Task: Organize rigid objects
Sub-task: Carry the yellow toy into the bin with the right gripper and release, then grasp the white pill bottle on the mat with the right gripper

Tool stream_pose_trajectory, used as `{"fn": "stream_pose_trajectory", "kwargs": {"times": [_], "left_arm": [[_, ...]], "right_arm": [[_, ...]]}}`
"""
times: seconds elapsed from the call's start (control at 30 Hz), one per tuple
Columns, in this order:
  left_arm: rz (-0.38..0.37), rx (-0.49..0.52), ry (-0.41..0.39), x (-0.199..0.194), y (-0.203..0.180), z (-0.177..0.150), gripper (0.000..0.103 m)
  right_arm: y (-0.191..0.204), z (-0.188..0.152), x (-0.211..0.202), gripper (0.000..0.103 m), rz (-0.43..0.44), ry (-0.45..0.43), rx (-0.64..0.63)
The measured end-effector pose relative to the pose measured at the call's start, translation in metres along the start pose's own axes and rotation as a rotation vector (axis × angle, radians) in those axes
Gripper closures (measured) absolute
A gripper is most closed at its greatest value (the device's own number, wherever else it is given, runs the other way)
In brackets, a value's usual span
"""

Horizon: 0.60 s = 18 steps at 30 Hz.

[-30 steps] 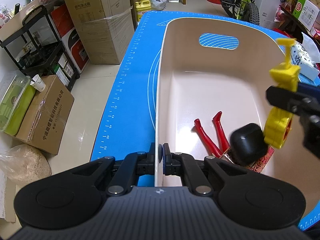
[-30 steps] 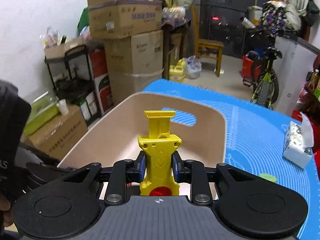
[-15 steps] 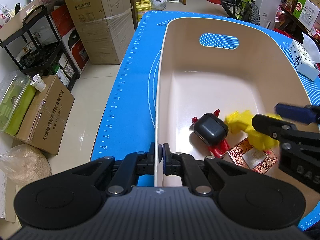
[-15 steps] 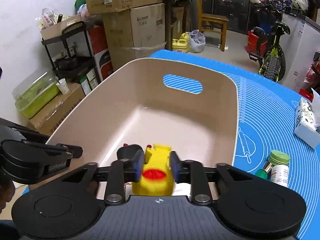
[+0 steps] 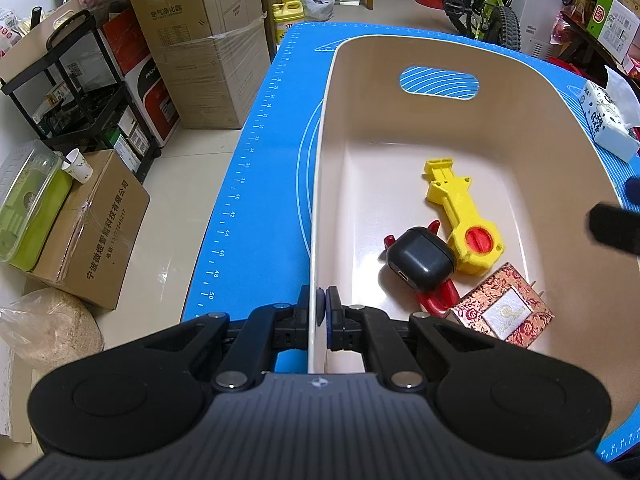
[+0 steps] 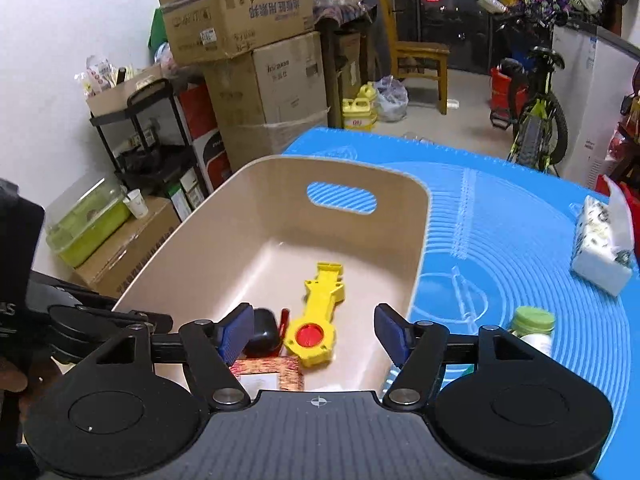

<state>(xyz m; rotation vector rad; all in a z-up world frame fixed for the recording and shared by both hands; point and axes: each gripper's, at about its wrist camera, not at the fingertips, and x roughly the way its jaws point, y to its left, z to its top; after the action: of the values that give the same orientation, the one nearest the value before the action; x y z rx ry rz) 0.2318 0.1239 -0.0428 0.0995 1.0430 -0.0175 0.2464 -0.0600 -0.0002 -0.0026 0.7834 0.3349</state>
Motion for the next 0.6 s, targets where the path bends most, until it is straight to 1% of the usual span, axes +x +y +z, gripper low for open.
{"fn": "stream_pose_trajectory", "kwargs": {"times": [0.13, 0.27, 0.37, 0.5, 0.6], "left_arm": [[-0.001, -0.001, 0.000, 0.000, 0.000, 0.000, 0.095], [0.003, 0.002, -0.001, -0.001, -0.001, 0.000, 0.095], [0.002, 0.000, 0.000, -0.001, -0.001, 0.000, 0.095], [0.003, 0.000, 0.001, -0.001, -0.002, 0.000, 0.095], [0.003, 0.000, 0.001, -0.001, -0.002, 0.000, 0.095]], "right_arm": [[-0.012, 0.001, -0.016, 0.030, -0.026, -0.043, -0.017], [-0.031, 0.004, -0.026, 0.029, -0.055, -0.066, 0.007], [-0.050, 0.003, -0.031, 0.029, -0.097, -0.081, 0.019], [-0.076, 0.000, -0.028, 0.029, -0.147, -0.073, 0.063], [-0.093, -0.005, -0.021, 0.029, -0.194, -0.041, 0.097]]}}
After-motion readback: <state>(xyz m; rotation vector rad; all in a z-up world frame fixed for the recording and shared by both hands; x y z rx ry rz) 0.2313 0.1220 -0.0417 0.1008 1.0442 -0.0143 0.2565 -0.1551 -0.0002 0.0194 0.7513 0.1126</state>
